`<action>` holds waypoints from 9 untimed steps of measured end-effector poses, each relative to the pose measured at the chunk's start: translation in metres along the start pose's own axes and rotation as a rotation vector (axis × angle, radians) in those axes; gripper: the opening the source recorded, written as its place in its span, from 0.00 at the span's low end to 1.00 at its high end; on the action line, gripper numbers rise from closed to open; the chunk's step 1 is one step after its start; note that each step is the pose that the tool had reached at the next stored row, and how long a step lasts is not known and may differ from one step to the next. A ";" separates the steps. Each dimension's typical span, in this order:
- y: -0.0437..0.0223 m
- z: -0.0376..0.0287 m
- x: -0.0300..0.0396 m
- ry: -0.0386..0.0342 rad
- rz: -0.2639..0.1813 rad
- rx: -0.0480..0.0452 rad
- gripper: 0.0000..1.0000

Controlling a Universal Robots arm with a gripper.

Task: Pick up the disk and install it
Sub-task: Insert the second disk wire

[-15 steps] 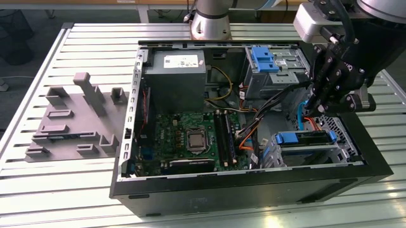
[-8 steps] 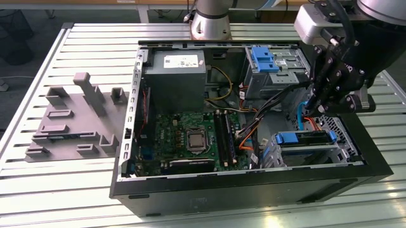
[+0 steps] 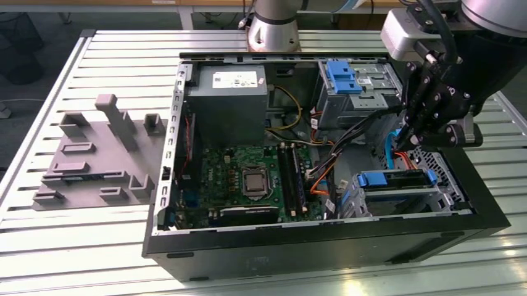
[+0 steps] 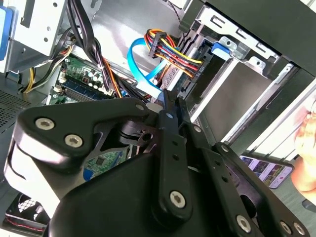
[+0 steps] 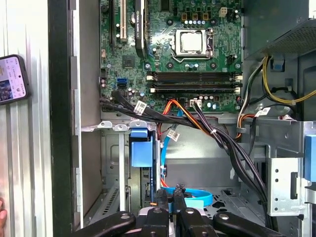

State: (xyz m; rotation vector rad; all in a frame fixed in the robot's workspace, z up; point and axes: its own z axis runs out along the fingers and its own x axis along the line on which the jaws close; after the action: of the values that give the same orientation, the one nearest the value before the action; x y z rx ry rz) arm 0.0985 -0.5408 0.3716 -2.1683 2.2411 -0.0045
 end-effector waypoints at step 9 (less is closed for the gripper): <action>0.0000 0.0005 0.0001 -0.0002 0.000 0.0000 0.16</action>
State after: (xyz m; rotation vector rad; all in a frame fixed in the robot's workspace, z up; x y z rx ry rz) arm 0.0985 -0.5409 0.3710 -2.1682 2.2411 -0.0043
